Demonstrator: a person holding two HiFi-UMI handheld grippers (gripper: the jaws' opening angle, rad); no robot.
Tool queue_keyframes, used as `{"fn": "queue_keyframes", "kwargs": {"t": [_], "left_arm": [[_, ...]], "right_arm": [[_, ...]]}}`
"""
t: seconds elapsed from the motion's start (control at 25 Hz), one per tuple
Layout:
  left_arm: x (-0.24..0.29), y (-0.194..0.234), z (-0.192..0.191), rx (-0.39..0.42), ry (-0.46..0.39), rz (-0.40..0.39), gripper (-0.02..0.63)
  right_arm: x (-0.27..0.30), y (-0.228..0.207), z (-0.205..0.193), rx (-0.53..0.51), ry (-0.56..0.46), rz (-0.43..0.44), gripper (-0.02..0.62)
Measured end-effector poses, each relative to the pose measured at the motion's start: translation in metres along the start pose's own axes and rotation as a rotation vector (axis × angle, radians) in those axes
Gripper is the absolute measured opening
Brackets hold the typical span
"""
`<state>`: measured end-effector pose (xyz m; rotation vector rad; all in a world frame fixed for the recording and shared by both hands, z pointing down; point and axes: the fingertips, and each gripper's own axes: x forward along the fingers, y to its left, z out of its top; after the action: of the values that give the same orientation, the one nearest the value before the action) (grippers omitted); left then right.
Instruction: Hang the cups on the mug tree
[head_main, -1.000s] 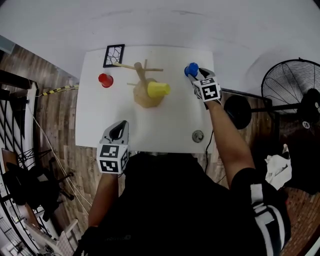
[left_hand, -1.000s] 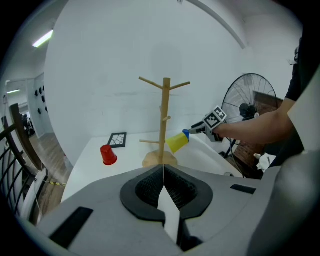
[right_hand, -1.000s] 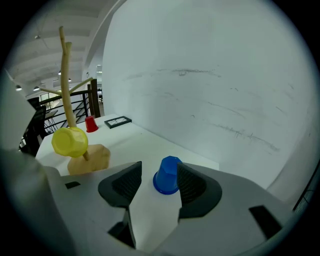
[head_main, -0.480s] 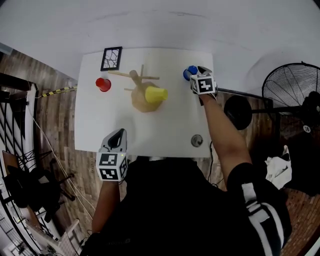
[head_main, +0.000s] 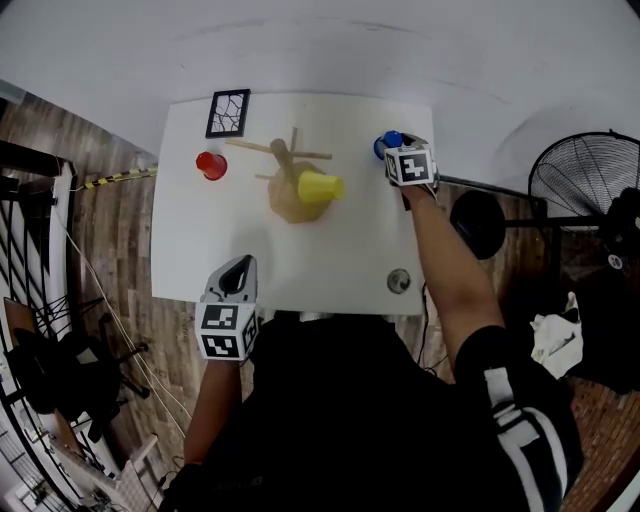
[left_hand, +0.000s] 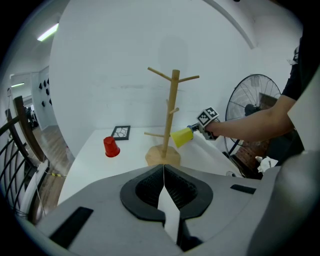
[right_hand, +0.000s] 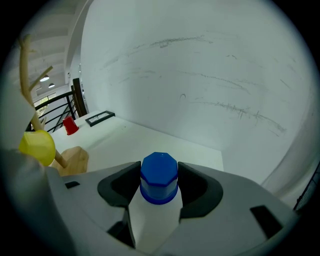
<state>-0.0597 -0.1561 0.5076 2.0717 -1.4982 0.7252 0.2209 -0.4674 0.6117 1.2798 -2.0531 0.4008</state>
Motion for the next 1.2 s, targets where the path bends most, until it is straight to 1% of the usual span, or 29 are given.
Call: {"fn": "queue_keyframes", "kwargs": {"t": [0.24,0.36,0.52,0.88,1.2], "left_arm": [[-0.001,0.007,0.008,0.023,-0.018,-0.023,0.017],[-0.003,0.009,0.011,0.039,-0.025,-0.039,0.017],[-0.008,0.012,0.013,0.066,-0.037,-0.063,0.017],[-0.017,0.012,0.030,0.133,-0.092,-0.117,0.017],[-0.020,0.017,0.033,0.164,-0.106,-0.145,0.017]], "right_arm": [[-0.012,0.005,0.007,-0.012,-0.005,-0.003,0.216],[-0.021,0.010,0.012,-0.023,-0.025,0.002,0.216],[-0.047,0.018,0.021,-0.022,-0.065,-0.015,0.216],[-0.121,0.043,0.045,0.066,-0.223,0.001,0.216],[-0.193,0.073,0.073,0.150,-0.391,0.046,0.216]]}}
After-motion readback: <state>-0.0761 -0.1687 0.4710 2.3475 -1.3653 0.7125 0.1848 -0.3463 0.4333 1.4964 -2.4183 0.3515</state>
